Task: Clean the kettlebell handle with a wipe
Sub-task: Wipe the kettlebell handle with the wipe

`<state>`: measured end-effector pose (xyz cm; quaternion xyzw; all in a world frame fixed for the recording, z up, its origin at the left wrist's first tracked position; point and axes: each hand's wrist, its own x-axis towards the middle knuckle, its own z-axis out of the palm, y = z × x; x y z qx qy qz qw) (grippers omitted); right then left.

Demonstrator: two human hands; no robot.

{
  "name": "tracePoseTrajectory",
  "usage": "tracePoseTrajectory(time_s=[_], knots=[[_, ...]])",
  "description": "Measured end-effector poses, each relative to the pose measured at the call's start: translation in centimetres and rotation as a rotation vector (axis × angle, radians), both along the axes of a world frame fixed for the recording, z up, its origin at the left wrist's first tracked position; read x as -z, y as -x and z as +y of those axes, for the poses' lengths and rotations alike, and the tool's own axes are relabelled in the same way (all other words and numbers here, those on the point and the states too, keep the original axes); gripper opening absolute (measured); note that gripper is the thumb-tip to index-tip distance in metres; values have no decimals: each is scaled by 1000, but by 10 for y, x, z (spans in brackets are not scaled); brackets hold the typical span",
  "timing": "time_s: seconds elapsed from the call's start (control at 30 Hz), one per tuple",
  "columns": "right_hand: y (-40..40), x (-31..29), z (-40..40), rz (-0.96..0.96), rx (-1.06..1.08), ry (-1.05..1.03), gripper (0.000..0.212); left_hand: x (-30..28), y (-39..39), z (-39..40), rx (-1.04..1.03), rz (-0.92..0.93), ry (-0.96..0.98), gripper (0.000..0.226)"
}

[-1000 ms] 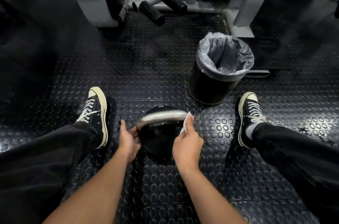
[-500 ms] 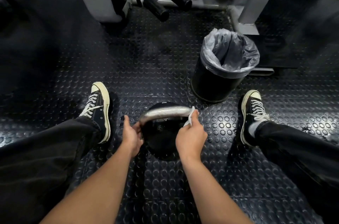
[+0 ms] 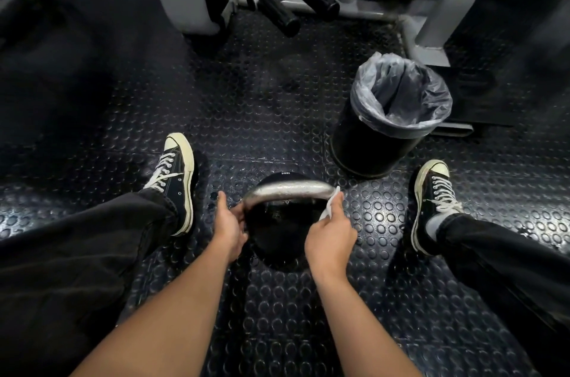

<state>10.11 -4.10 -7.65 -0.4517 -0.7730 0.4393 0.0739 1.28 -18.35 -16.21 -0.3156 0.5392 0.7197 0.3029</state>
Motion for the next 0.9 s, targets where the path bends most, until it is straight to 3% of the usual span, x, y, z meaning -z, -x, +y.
tracePoseTrajectory(time_s=[0.23,0.3,0.4,0.5,0.9], knots=[[-2,-6,-24,16,52,120,56,3,0,-1,13,22,-7,86],[6,-6,-21,65,184,210,52,1,0,-1,-4,7,-14,84],[23,-11,-6,260,534,570,48,0,1,-2,-16,3,-24,84],[26,-16,6,434,708,934,48,2,0,-4,-9,10,-31,86],[16,-1,19,532,827,1305,56,2,1,-5,-7,19,-26,88]])
